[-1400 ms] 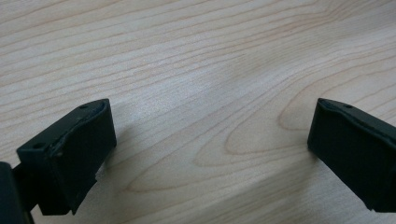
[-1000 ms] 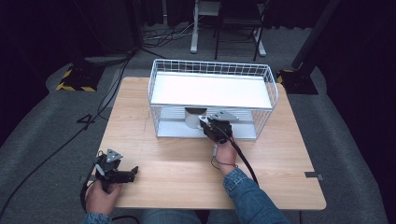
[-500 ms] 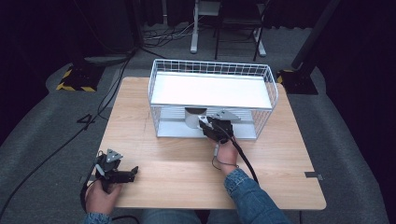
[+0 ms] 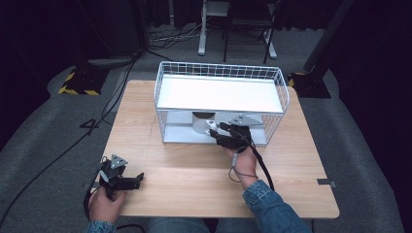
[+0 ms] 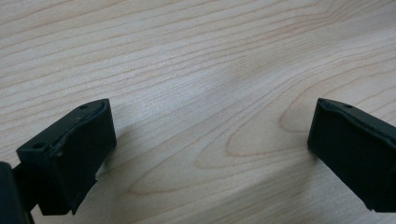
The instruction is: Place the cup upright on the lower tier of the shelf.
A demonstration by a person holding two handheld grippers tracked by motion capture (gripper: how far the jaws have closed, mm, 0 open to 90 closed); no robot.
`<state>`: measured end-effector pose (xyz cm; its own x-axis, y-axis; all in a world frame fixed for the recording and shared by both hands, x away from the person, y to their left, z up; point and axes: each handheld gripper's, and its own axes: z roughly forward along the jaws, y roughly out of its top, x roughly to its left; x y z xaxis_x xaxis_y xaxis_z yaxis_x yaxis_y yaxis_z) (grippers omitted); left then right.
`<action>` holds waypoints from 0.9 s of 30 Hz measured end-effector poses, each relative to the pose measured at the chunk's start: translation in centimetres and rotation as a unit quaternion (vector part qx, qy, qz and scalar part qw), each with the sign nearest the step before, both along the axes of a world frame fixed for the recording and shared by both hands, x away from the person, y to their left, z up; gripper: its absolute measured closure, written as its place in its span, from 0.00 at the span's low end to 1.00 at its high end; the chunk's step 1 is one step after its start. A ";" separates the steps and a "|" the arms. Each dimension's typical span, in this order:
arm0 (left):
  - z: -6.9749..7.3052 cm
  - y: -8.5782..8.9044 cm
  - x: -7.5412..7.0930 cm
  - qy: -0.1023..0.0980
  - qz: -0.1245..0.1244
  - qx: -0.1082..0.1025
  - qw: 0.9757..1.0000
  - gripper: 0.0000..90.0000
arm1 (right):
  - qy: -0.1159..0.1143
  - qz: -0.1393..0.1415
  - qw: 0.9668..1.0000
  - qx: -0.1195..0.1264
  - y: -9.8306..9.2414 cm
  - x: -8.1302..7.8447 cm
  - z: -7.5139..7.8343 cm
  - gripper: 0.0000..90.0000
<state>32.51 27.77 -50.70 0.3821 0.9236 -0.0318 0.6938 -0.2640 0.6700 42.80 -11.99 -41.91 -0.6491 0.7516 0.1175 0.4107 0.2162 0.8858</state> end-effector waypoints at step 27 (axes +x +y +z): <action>0.0 0.0 0.1 0.000 -0.001 0.000 1.000 0.01 | -0.039 0.016 0.998 -0.045 -9.5 -5.9 2.3 0.37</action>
